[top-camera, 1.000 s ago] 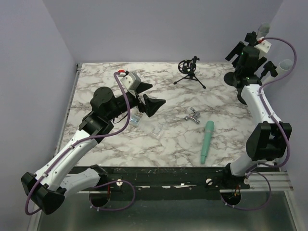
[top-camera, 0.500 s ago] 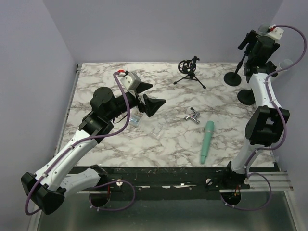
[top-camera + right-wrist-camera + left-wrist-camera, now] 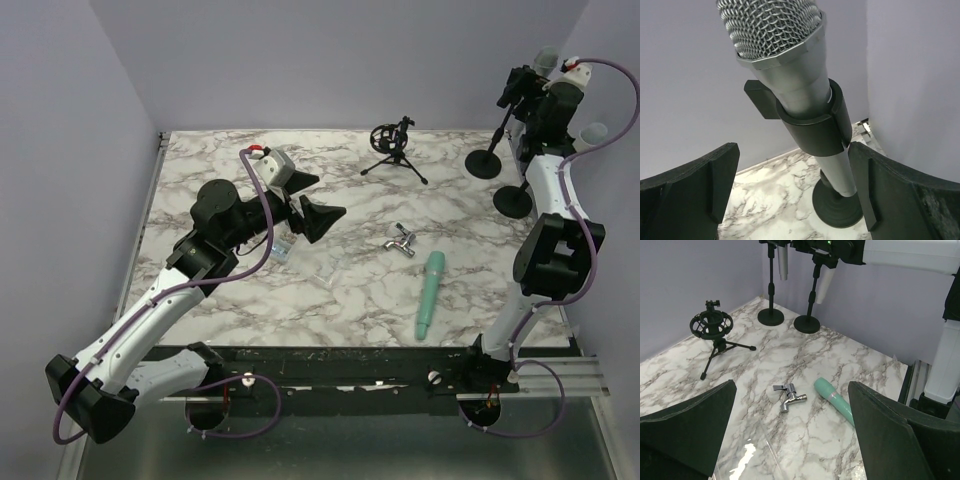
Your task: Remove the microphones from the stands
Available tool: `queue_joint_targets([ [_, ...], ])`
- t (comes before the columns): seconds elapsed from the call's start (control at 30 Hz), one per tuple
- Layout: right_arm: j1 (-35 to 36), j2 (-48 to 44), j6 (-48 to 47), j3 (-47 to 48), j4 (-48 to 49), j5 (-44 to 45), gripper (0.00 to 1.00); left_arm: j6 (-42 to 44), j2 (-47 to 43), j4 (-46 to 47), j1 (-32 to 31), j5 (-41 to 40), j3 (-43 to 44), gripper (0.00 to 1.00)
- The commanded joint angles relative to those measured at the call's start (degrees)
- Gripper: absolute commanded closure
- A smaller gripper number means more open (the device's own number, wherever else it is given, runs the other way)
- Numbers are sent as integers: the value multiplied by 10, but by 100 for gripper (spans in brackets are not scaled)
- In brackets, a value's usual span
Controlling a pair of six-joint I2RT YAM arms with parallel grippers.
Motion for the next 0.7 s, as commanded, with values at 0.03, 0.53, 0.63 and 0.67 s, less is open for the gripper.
queue_joint_targets([
  [0.03, 2, -13, 56, -12, 0, 12, 3, -3, 2, 12, -4, 19, 8, 2],
  [0.53, 12, -42, 59, -180, 124, 102, 0, -7, -1, 15, -4, 24, 7, 2],
  [0.63, 13, -33, 46, -202, 168, 105, 0, -6, 0, 15, -4, 24, 6, 2],
  [0.67, 12, -27, 44, -201, 172, 108, 0, -5, 0, 15, -4, 22, 6, 2],
])
